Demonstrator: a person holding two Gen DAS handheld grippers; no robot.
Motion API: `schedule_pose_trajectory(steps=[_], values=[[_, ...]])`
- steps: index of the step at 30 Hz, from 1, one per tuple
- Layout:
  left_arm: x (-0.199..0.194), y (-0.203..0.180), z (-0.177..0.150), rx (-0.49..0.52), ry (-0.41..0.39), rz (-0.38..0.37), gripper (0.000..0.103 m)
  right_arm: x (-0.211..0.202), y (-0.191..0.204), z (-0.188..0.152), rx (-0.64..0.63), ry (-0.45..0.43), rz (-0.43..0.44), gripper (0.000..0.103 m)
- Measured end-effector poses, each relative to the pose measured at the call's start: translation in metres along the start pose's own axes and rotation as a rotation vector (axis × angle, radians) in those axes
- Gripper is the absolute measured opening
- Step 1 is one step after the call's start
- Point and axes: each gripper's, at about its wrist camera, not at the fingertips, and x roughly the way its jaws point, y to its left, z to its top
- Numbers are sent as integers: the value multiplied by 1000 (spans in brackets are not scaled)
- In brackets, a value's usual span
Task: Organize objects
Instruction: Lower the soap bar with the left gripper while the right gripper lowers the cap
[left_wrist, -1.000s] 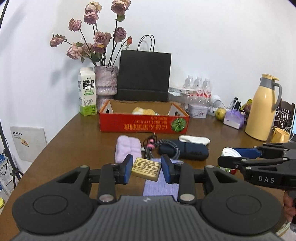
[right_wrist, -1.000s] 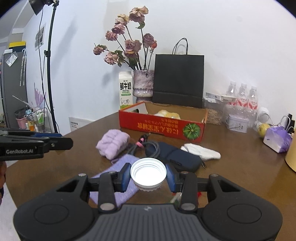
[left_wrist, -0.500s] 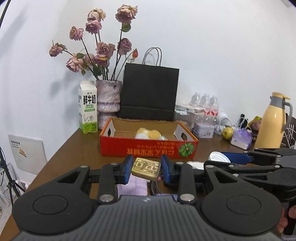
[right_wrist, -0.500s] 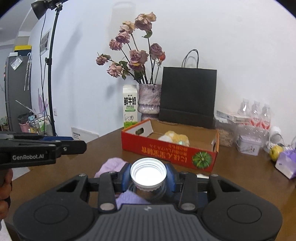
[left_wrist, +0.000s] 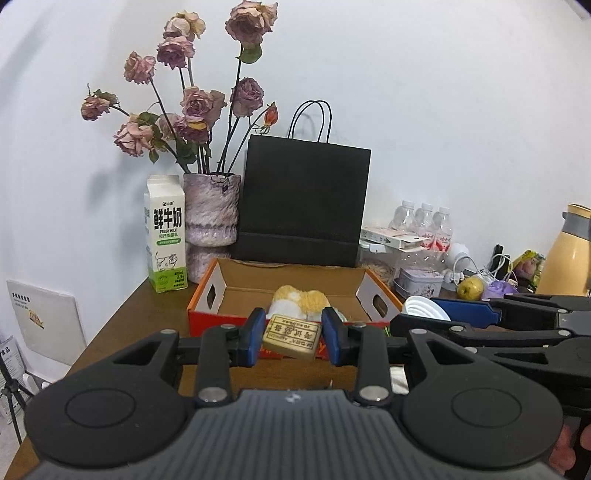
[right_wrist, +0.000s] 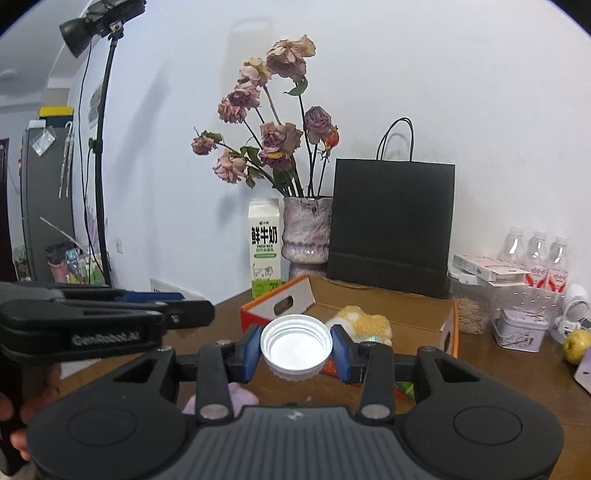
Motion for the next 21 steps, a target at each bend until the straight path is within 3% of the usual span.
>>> schedule_pose_trajectory(steps=[11, 21], values=[[42, 4, 20, -7, -17, 18, 34, 29, -28, 18, 37, -4, 13, 39], [75, 12, 41, -25, -42, 34, 34, 50, -62, 41, 122, -60, -13, 39]])
